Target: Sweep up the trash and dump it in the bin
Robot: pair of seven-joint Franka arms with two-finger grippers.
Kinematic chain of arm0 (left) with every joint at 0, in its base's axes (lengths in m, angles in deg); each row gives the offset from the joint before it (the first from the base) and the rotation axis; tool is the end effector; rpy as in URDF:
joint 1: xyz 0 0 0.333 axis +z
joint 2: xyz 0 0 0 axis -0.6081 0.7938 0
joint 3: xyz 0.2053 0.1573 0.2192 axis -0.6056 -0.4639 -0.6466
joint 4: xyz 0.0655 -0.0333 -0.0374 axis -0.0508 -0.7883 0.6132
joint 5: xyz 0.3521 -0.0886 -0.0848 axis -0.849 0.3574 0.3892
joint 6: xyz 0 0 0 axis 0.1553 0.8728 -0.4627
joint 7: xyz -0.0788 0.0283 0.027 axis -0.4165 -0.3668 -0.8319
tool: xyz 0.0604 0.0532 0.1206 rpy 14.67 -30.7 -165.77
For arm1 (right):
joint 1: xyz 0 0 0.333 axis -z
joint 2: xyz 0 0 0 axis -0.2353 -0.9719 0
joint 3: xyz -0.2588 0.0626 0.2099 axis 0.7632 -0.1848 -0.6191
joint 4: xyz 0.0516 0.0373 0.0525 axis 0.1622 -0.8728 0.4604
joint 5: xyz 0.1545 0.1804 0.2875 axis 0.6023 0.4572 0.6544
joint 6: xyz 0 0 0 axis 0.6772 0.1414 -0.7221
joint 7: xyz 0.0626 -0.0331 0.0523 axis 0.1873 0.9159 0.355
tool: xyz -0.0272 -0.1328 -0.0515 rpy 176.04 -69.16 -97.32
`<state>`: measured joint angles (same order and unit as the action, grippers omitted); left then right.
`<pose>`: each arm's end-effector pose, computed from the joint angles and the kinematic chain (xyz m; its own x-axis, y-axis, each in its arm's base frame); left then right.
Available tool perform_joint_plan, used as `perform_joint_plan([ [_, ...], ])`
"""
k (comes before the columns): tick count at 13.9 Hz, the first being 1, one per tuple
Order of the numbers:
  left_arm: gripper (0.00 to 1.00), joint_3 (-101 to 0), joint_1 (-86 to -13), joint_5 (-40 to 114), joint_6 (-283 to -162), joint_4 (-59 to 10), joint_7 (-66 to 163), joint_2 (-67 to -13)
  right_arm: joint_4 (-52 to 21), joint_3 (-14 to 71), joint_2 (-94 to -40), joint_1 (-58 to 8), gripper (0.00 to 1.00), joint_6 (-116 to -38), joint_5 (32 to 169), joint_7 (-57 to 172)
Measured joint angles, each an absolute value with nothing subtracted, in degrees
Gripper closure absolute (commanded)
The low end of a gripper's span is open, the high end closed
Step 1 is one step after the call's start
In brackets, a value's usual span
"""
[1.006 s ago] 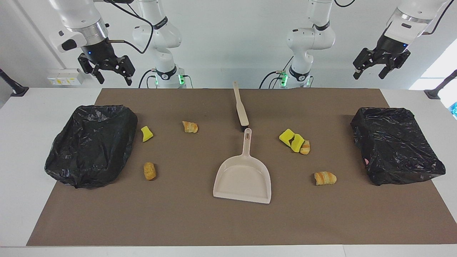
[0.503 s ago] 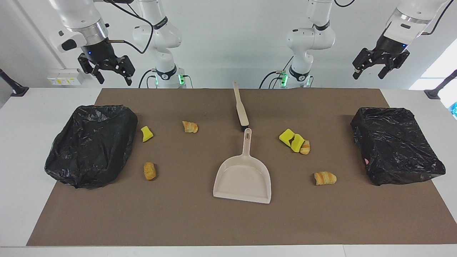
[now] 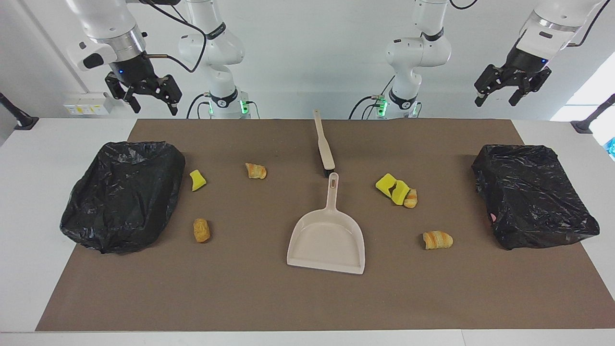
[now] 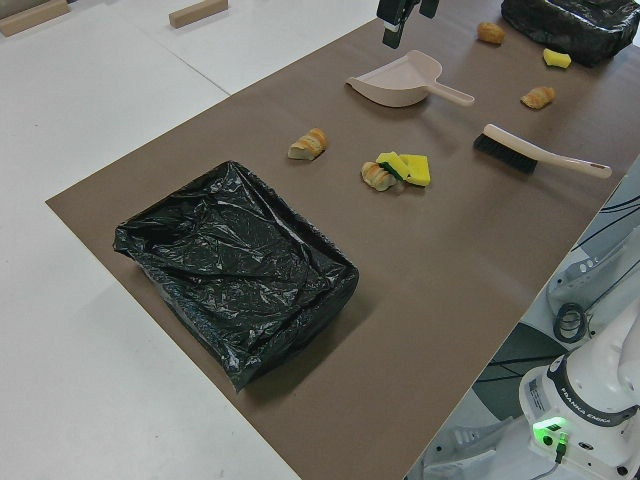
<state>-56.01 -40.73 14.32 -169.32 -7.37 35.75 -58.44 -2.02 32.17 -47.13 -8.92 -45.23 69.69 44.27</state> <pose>0.4741 -0.0115 0.6646 0.9992 0.0238 0.0332 0.0219 -0.9982 0.0555 0.4987 -0.0072 0.6418 0.9949 -0.1006 -0.0041 -0.1006 -0.9949 0.0067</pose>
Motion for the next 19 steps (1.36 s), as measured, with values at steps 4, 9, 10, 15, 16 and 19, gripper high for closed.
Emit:
perform_joint_plan([
  [4, 0.0, -56.01, -40.73, 14.32, -169.32, -7.39, 35.75, -58.46, -3.13, 32.18, -47.11, -8.91, 0.0, -46.25, 69.7, 44.27],
  [9, 0.0, -54.47, -41.3, 14.71, -170.92, -9.3, 35.93, -58.54, -7.6, 32.32, -47.38, -8.75, 0.0, -54.16, 69.7, 44.3],
  [10, 0.0, -54.0, -42.25, 14.8, -171.86, -10.45, 37.02, -58.6, -8.4, 32.31, -47.74, -8.76, 0.0, -55.89, 69.7, 44.34],
  [15, 0.0, -53.25, -52.67, 14.99, -174.39, -18.09, 48.19, -59.53, -8.86, 31.68, -49.58, -9.15, 0.0, -57.53, 70.03, 44.27],
  [16, 0.0, -53.2, -55.16, 15.01, -174.9, -19.63, 50.34, -59.72, -8.86, 31.35, -49.74, -9.28, 0.0, -57.53, 70.87, 43.66],
  [19, 0.0, -53.02, -63.19, 15.03, -179.57, -25.16, 58.48, -60.26, -8.83, 30.38, -50.83, -9.66, 0.0, -57.54, 72.11, 39.73],
])
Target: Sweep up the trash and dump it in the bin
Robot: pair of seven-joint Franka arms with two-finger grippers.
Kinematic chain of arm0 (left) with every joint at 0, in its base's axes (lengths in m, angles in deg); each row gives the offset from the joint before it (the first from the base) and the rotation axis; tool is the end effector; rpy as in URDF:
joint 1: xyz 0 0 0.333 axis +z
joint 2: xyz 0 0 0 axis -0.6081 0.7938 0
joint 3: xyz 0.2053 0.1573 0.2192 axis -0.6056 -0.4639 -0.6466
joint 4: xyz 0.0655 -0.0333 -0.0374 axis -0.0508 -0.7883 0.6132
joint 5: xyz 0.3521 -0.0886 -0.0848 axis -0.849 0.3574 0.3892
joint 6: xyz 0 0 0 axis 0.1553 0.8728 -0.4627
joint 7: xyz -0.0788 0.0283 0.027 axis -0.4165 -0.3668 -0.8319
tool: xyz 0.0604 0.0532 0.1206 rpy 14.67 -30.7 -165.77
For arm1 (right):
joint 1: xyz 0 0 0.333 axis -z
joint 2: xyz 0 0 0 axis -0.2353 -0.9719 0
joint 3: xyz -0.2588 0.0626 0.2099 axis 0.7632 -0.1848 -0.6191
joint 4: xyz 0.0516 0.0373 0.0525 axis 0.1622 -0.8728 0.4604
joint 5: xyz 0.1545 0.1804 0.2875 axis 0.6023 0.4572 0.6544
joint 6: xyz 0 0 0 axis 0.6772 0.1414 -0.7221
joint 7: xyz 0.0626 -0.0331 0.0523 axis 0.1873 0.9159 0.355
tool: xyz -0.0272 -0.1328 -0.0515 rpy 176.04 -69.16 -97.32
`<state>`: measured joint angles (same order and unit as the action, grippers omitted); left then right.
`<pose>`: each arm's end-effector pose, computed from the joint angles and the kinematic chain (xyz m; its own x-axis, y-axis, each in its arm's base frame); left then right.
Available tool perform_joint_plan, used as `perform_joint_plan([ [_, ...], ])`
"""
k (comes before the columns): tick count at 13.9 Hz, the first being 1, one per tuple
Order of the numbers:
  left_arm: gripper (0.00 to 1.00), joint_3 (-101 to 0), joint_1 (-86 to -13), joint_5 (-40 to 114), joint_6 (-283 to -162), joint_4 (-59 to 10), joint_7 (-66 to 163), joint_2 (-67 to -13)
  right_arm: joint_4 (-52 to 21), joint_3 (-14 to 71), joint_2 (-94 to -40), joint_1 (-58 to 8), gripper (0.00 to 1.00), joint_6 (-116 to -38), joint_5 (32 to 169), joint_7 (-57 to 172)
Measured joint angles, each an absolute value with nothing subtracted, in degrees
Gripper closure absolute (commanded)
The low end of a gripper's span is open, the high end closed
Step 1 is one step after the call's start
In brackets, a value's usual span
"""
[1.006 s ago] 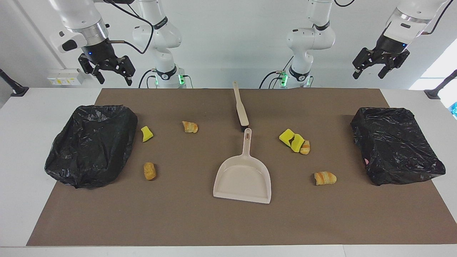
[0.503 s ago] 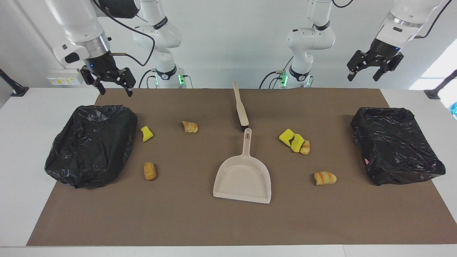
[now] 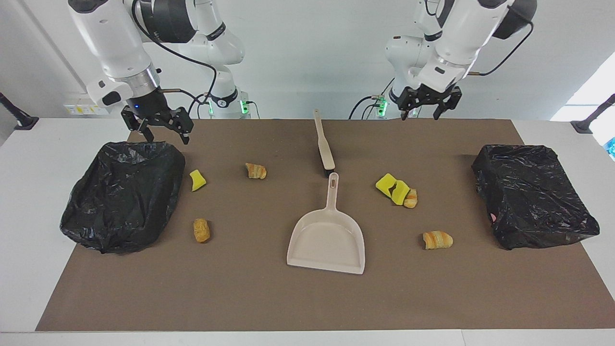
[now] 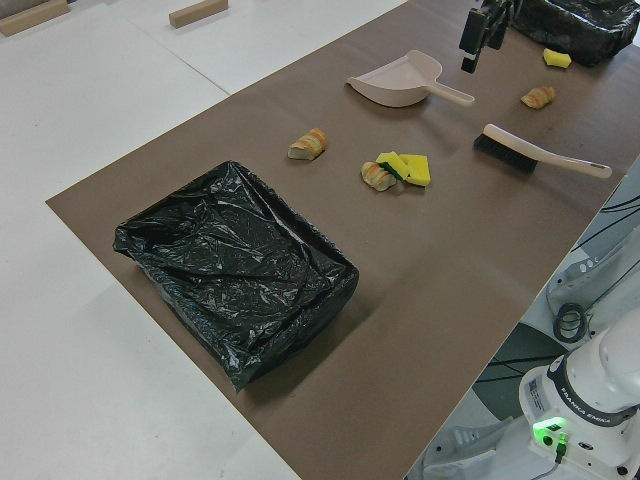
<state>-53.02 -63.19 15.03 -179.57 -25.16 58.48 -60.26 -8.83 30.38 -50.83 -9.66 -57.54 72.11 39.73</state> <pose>0.4176 -0.2150 0.5555 0.9965 -0.0125 -0.0830 -0.0105 -0.9996 0.0251 0.5390 0.0204 0.5736 0.9899 -0.1404 0.0200 -0.1395 -0.9893 -0.0431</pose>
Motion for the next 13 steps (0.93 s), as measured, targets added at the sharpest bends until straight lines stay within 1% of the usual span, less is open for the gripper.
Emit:
perform_joint_plan([
  [3, 0.0, -52.96, -70.32, 15.06, -184.3, -31.46, 65.26, -61.84, -8.62, 30.22, -52.43, -12.28, 0.0, -58.27, 72.13, 38.01],
  [5, 0.0, -52.93, -74.32, 15.07, -185.68, -35.05, 67.93, -63.91, -8.56, 30.15, -53.85, -14.34, 0.0, -59.59, 72.32, 34.84],
  [8, 0.0, -53.01, -80.5, 15.1, -188.78, -40.22, 71.94, -65.93, -8.49, 30.11, -56.19, -15.46, 0.0, -61.73, 73.79, 29.75],
  [11, 0.0, -52.97, -87.41, 15.11, -197.24, -46.93, 77.66, -65.2, -8.45, 29.94, -59.11, -17.88, 0.0, -61.89, 74.68, 29.44],
  [13, 0.0, -52.94, -91.53, 15.11, -204.41, -50.38, 82.34, -62.72, -7.82, 29.8, -61.61, -20.27, 0.0, -62.93, 74.95, 28.32],
])
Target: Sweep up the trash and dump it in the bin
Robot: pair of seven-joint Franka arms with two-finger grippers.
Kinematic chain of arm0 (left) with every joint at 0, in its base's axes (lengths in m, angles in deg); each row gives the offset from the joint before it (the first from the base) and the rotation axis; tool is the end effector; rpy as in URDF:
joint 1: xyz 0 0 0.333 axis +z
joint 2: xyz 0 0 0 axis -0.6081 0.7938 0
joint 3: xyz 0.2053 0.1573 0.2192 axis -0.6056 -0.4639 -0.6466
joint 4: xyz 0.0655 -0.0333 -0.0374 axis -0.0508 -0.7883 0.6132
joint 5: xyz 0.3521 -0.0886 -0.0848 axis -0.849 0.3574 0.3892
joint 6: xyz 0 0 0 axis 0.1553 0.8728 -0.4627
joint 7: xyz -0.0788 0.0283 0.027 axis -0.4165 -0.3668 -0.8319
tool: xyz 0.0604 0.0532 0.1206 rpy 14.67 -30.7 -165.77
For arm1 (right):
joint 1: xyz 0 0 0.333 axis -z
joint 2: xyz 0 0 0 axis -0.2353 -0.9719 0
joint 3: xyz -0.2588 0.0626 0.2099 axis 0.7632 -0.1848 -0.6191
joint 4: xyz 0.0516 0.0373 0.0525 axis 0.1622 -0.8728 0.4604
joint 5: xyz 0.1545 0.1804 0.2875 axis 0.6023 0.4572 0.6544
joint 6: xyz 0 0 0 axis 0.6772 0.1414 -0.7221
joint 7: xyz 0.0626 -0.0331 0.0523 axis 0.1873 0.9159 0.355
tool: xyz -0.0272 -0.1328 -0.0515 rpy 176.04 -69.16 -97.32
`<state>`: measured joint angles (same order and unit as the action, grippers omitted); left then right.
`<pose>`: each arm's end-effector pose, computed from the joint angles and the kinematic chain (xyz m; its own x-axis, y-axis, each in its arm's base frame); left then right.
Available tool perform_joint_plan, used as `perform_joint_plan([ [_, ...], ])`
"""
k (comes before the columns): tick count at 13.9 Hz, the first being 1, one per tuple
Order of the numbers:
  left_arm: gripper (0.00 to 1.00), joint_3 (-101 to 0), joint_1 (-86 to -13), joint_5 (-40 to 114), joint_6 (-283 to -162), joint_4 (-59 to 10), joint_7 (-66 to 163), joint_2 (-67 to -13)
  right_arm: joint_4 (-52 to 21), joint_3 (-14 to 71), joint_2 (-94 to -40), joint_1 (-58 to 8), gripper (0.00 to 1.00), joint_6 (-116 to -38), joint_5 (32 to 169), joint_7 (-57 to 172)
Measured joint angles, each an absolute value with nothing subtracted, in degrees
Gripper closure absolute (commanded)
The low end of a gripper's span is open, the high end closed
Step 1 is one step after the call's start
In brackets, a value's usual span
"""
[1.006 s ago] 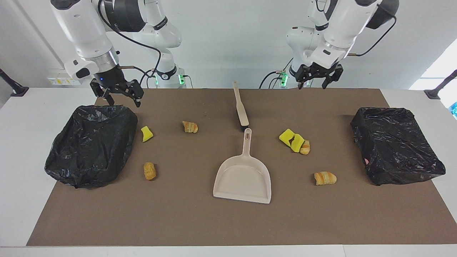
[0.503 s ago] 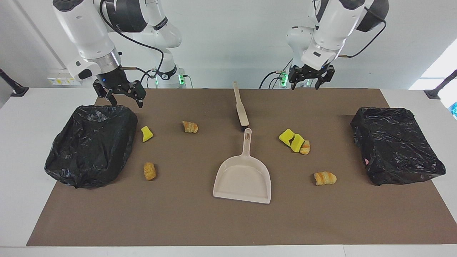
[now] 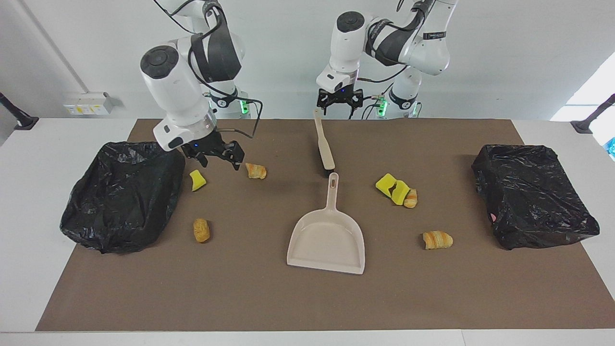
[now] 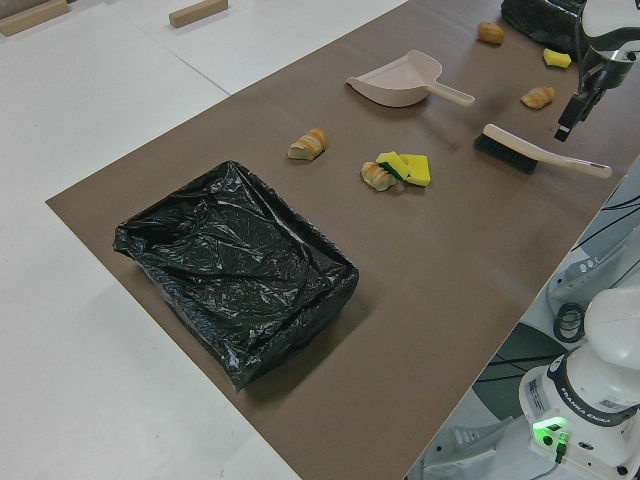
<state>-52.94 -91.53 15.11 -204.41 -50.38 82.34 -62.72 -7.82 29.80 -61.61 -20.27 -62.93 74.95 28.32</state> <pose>0.2508 -0.3621 0.4130 0.9961 -0.0670 -0.0568 -0.0665 -0.9977 0.0112 0.5762 0.1378 0.4843 0.9838 -0.1586 -0.0838 -0.1653 -0.9829 -0.0807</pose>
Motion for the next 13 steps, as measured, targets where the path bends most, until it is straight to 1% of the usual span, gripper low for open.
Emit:
perform_joint_plan([
  [2, 0.0, -52.95, -94.39, 15.11, -210.21, -51.74, 86.73, -58.81, -6.36, 29.75, -64.37, -23.2, 0.0, -64.04, 74.97, 25.66],
  [4, 0.0, -52.96, -95.3, 15.11, -212.39, -51.79, 88.45, -56.14, -5.81, 29.72, -66.06, -26.0, 0.0, -66.58, 75.04, 21.91],
  [7, 0.0, -53.23, -95.4, 15.11, -214.12, -52.34, 88.9, -55.45, -5.59, 29.68, -67.83, -30.1, 0.0, -69.25, 75.04, 16.62],
  [10, 0.0, -53.2, -95.81, 15.11, -215.27, -53.36, 89.7, -55.41, -5.5, 29.7, -69.05, -31.66, 0.0, -70.83, 75.04, 14.96],
  [11, 0.15, -53.14, -96.21, 15.11, -215.43, -53.62, 90.14, -55.32, -5.47, 29.7, -69.2, -31.88, 0.0, -71.09, 75.04, 14.94],
  [12, 0.35, -53.12, -96.61, 15.11, -215.56, -53.85, 90.47, -55.06, -5.43, 29.71, -69.22, -31.92, 0.0, -71.13, 75.03, 14.94],
  [13, 0.52, -53.14, -96.97, 15.11, -215.61, -54.01, 90.62, -54.62, -5.33, 29.76, -69.22, -31.91, 0.0, -71.14, 75.03, 14.94],
])
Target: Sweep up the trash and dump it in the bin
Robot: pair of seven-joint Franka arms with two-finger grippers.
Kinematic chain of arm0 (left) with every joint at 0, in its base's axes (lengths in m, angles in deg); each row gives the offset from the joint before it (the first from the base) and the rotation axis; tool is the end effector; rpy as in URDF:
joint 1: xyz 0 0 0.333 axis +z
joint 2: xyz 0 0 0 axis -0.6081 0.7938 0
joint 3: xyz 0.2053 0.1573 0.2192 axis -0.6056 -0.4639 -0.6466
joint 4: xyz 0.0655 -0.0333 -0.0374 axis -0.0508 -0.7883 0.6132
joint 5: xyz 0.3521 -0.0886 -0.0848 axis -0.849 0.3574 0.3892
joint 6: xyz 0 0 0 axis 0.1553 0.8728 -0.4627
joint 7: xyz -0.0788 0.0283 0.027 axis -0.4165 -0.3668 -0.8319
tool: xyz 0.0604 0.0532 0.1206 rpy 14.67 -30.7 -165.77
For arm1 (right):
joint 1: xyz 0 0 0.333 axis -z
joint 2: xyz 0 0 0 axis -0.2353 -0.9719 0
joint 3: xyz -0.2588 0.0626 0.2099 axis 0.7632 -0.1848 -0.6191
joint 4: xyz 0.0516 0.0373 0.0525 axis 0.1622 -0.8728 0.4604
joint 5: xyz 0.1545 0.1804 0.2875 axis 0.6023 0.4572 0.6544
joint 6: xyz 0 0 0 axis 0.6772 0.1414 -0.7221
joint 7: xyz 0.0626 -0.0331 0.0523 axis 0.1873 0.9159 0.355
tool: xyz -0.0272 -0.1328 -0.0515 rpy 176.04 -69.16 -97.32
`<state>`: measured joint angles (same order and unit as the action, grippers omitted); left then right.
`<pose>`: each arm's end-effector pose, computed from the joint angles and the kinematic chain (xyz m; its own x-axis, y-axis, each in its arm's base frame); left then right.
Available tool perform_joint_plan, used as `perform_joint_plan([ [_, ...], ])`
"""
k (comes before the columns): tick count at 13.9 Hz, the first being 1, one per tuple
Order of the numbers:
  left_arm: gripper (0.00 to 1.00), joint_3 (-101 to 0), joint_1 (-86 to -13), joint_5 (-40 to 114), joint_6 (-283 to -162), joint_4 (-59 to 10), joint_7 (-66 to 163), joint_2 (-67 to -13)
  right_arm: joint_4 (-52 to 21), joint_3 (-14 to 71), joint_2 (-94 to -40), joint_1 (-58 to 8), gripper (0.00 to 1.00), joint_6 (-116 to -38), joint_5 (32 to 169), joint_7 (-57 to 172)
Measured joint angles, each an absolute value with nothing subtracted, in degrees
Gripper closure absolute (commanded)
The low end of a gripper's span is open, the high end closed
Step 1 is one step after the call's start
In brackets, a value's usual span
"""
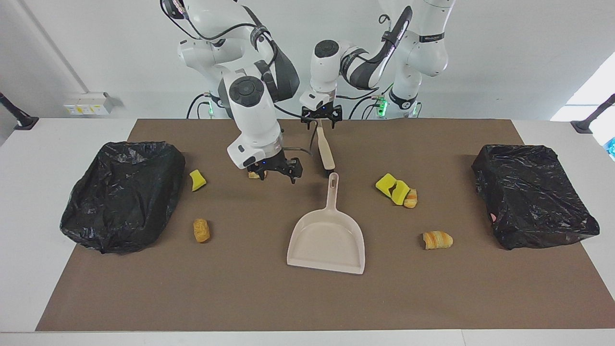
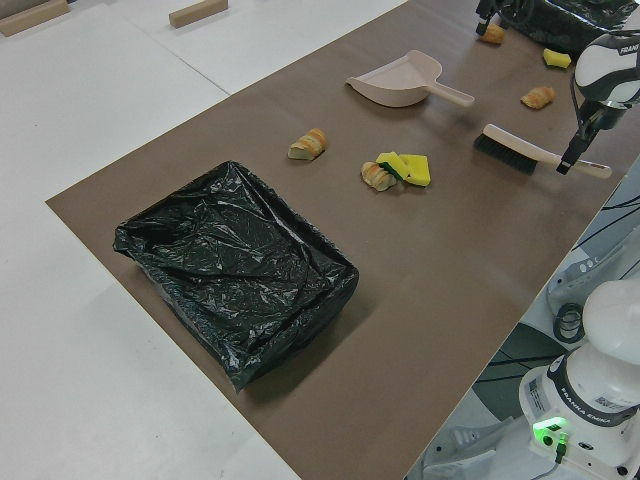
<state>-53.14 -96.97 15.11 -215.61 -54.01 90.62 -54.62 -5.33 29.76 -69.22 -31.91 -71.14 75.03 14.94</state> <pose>0.2263 -0.3960 0.3390 0.9983 -0.0039 -0.0578 -0.0044 -1.0000 -0.0083 0.5797 0.2667 0.4349 0.9773 -0.2023 -0.0631 -0.2079 -0.9731 -0.0994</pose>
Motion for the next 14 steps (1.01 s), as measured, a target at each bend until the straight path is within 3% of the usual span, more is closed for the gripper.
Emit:
perform_joint_plan([
  [6, 0.99, -53.65, -97.17, 15.11, -214.86, -53.73, 90.61, -53.87, -5.18, 29.72, -70.59, -32.87, 0.0, -73.67, 75.12, 11.42],
  [14, 1.0, -54.62, -96.5, 15.1, -208.53, -53.17, 88.45, -55.15, -4.48, 29.72, -76.67, -38.82, 0.0, -81.09, 75.12, 3.03],
])
